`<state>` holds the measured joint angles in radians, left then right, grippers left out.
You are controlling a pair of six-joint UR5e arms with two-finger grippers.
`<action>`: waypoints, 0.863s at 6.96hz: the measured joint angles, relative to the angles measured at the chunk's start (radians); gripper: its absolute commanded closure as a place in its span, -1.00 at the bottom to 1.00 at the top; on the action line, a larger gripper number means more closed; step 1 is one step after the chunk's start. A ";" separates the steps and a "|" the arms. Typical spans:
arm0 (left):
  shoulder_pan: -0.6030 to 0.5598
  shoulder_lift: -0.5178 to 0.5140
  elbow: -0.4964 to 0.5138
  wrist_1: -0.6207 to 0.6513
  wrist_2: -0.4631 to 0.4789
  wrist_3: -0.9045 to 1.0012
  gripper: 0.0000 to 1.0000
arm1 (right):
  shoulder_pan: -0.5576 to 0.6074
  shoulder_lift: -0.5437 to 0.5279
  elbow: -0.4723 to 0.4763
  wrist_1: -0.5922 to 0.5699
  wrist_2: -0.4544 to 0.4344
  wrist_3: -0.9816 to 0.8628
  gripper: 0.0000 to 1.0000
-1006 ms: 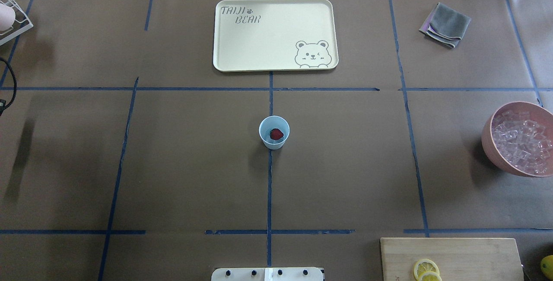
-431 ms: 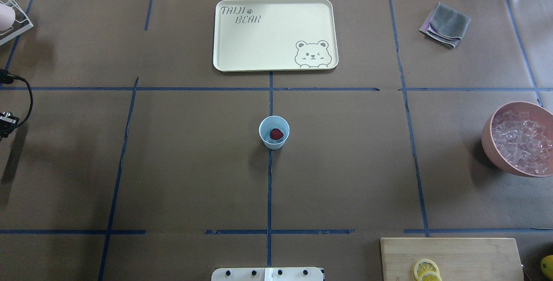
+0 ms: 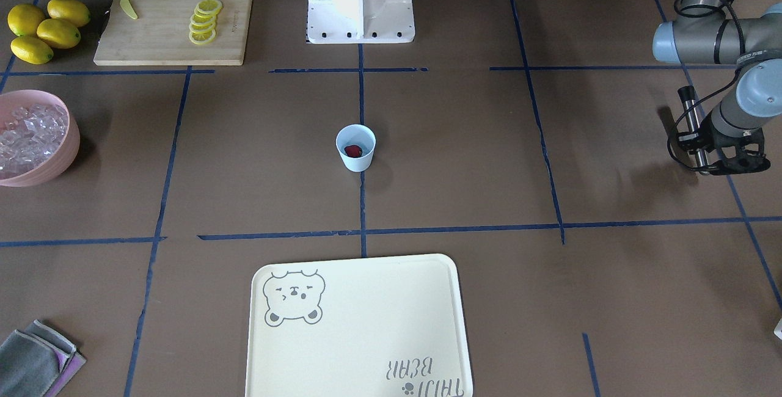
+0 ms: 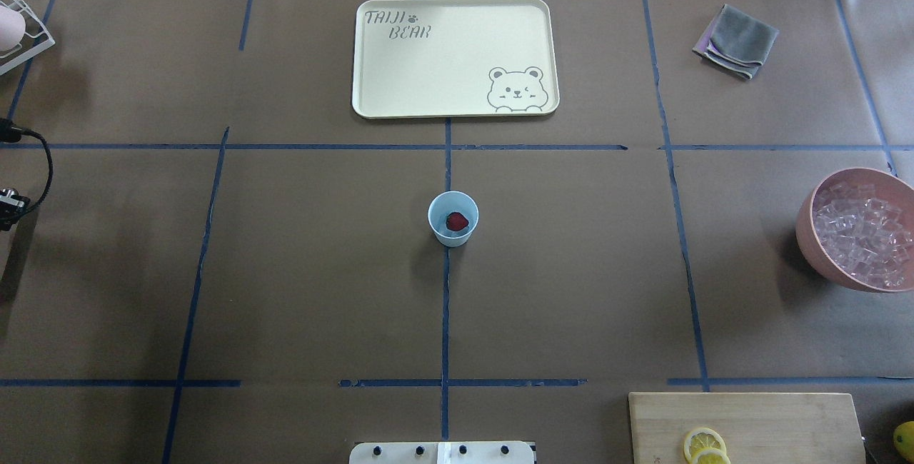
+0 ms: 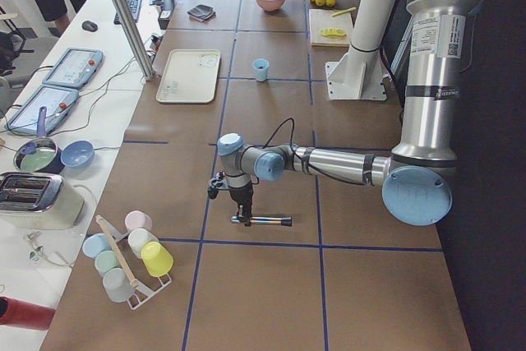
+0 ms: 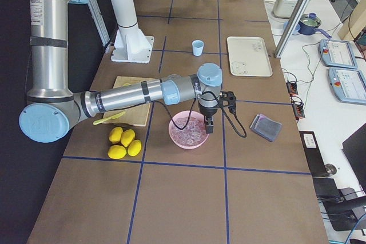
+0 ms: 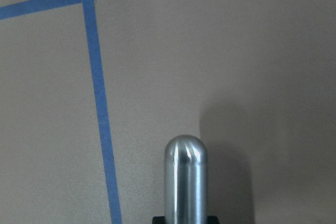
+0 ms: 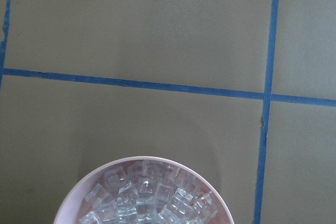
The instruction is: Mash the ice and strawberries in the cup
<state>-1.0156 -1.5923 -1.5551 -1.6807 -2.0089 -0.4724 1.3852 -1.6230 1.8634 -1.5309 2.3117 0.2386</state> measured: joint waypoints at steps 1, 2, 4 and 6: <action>0.000 -0.002 0.004 0.000 0.000 -0.014 1.00 | 0.000 0.000 0.001 0.000 0.000 0.000 -1.00; 0.000 -0.003 0.008 -0.004 0.000 -0.034 0.89 | 0.000 0.000 0.001 0.000 0.000 0.001 -1.00; 0.000 -0.002 0.033 -0.053 0.000 -0.042 0.37 | 0.000 0.000 0.000 0.000 0.000 0.001 -1.00; 0.000 -0.004 0.060 -0.097 -0.001 -0.043 -0.60 | 0.000 0.000 0.000 0.000 0.000 0.001 -1.00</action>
<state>-1.0157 -1.5967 -1.4950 -1.7774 -2.0096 -0.5154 1.3852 -1.6230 1.8633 -1.5309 2.3117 0.2393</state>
